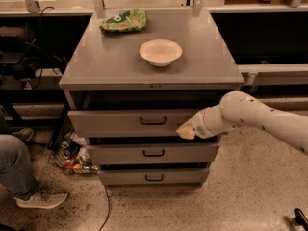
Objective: Close top drawer
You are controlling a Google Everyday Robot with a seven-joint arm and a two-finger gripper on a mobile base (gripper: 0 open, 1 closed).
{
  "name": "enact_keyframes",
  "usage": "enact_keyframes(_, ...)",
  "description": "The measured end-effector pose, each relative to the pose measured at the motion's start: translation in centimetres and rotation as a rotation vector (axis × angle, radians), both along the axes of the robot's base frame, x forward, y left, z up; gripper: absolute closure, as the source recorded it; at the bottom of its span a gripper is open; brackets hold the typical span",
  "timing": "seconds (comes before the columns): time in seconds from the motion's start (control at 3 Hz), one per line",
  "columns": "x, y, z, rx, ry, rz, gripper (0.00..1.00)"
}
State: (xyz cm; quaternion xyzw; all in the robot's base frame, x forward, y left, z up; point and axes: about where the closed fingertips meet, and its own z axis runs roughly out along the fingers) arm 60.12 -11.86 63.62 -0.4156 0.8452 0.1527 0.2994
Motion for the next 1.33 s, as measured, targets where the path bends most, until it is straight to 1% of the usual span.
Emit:
enact_keyframes(0.33,4.4,1.1,0.5,0.026,-0.074,-0.014,1.00)
enact_keyframes(0.67,4.3,1.1,0.5,0.026,-0.074,-0.014,1.00)
enact_keyframes(1.0,1.0,-1.2,1.0,-0.006,-0.042,-0.055,1.00)
enact_keyframes(1.33,-5.6,-5.1,2.0,-0.054,0.036,-0.142,1.00)
